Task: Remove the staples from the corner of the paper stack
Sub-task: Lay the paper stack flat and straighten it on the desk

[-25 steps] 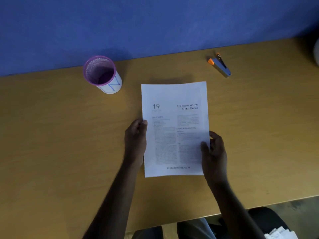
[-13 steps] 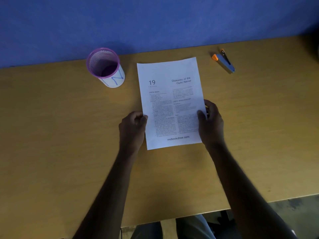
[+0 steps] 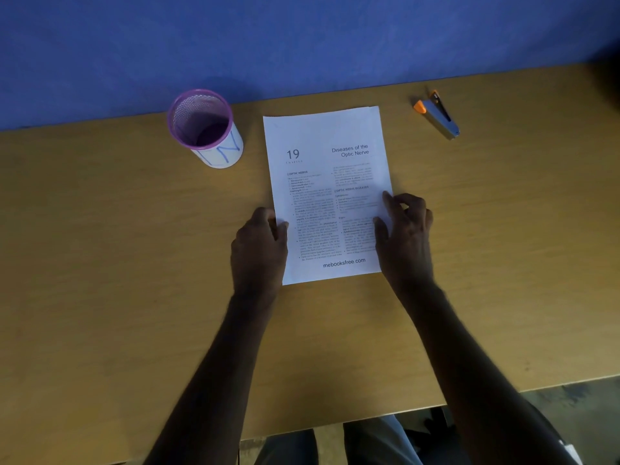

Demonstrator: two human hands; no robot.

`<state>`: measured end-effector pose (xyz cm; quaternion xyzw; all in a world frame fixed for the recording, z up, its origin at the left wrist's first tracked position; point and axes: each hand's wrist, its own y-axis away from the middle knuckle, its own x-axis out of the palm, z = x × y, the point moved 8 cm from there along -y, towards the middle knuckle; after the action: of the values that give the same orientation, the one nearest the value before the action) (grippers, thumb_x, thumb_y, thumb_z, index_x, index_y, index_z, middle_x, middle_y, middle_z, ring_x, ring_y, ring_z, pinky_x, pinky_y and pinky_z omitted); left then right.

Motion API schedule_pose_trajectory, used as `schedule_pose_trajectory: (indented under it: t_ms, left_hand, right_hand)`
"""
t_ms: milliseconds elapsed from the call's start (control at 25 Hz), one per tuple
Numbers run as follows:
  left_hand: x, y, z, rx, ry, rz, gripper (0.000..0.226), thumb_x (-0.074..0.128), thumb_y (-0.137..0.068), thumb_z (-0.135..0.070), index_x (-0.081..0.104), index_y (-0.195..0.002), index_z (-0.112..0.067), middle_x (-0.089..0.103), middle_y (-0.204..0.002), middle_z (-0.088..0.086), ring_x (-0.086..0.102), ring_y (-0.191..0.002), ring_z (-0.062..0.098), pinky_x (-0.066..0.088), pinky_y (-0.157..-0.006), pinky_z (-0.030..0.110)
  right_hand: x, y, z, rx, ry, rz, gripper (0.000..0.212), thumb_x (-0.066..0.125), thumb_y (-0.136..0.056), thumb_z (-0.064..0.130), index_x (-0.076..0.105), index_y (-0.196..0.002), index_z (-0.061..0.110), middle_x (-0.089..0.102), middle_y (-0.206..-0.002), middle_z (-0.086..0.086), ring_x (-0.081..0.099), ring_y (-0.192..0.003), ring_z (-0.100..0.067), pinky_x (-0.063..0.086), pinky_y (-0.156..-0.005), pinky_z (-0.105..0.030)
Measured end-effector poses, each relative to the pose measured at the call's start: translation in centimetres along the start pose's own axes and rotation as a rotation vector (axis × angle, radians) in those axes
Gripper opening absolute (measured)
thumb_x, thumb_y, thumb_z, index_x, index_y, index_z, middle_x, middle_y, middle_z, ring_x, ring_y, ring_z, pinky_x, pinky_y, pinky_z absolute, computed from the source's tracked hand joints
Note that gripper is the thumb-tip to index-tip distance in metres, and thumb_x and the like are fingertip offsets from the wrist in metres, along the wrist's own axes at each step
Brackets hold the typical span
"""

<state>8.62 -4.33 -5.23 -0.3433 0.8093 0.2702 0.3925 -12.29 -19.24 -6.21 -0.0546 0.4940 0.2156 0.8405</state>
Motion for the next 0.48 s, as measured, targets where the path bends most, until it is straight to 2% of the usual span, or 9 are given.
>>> schedule_pose_trajectory:
  t_ms: [120, 240, 320, 480]
  left_hand:
    - [0.2, 0.0, -0.1, -0.011, -0.018, 0.017, 0.024, 0.064, -0.100, -0.029, 0.061, -0.118, -0.013, 0.074, -0.109, 0.004, 0.070, -0.098, 0.027, 0.054, -0.085, 0.041]
    - [0.2, 0.1, -0.2, -0.019, -0.048, 0.028, 0.038, 0.065, -0.100, -0.027, 0.056, -0.134, -0.012, 0.069, -0.124, 0.008, 0.068, -0.109, 0.030, 0.053, -0.090, 0.044]
    - [0.1, 0.4, -0.6, 0.014, -0.088, 0.026, 0.043, 0.064, -0.101, -0.025, 0.054, -0.141, -0.013, 0.063, -0.129, 0.010, 0.067, -0.109, 0.030, 0.055, -0.088, 0.044]
    - [0.2, 0.6, -1.2, 0.067, -0.123, 0.034, 0.038, 0.063, -0.101, -0.019, 0.060, -0.139, -0.016, 0.057, -0.131, 0.009, 0.067, -0.106, 0.029, 0.060, -0.084, 0.045]
  right_hand:
    - [0.1, -0.1, -0.1, -0.006, 0.032, 0.006, 0.048, 0.062, -0.103, 0.013, 0.053, -0.149, 0.005, 0.043, -0.149, -0.021, 0.042, -0.133, -0.041, 0.051, -0.104, -0.048]
    - [0.0, 0.0, 0.0, -0.008, 0.049, 0.011, 0.048, 0.062, -0.103, 0.016, 0.053, -0.149, 0.005, 0.043, -0.150, -0.020, 0.042, -0.133, -0.040, 0.052, -0.103, -0.047]
    - [-0.2, 0.1, 0.0, -0.016, 0.082, 0.006, 0.049, 0.062, -0.103, 0.018, 0.052, -0.149, 0.005, 0.044, -0.150, -0.019, 0.043, -0.133, -0.039, 0.052, -0.104, -0.047]
    - [-0.3, 0.3, 0.1, -0.035, 0.146, 0.012, 0.051, 0.060, -0.104, 0.022, 0.050, -0.152, 0.006, 0.047, -0.150, -0.015, 0.045, -0.132, -0.037, 0.045, -0.108, -0.051]
